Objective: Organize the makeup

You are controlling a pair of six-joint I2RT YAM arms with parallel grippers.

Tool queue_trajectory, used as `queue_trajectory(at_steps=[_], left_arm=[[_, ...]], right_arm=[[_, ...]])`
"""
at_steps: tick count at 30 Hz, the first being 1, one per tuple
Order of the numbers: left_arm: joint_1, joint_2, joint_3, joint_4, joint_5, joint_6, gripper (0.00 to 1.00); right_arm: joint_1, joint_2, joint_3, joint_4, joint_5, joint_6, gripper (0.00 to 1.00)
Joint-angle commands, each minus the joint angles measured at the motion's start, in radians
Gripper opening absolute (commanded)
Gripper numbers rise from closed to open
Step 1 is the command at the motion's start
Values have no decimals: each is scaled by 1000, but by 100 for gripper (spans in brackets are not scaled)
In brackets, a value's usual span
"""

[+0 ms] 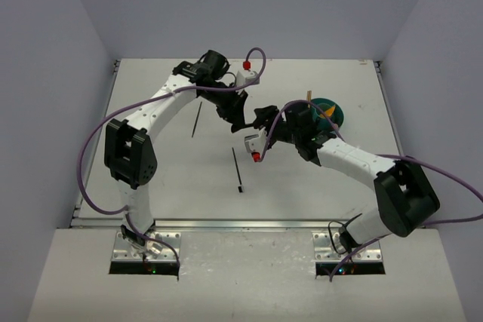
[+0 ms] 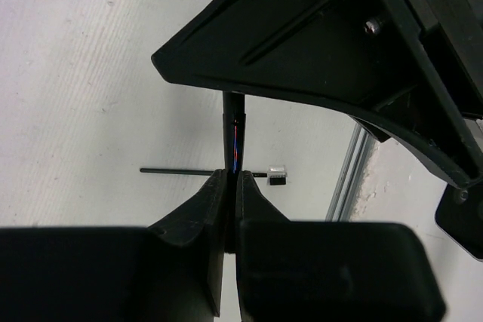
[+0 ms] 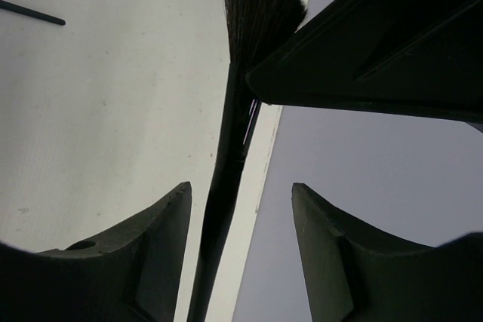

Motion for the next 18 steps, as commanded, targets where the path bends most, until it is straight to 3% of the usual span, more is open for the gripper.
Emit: queue_trajectory(at_steps=[1, 5, 8, 11, 13, 17, 18], left_arm=[[-11, -49, 8, 27, 24, 7, 0], [-11, -47, 7, 29, 31, 2, 0], [-11, -47, 5, 30, 34, 0, 0], [-11, -46, 3, 33, 46, -6, 0], [-11, -46, 3, 35, 50, -10, 0], [-11, -53, 7, 33, 51, -10, 0], [-11, -57, 10, 38, 43, -14, 9]], right_arm=[[9, 3, 47, -14, -51, 46, 57], [9, 17, 36, 24, -36, 75, 51], [9, 32, 31, 82, -15, 118, 34], [9, 65, 54, 109, -5, 174, 10], [9, 82, 64, 110, -7, 186, 0], [9, 92, 54, 159, 2, 251, 0], [8, 91, 60, 152, 6, 281, 0]])
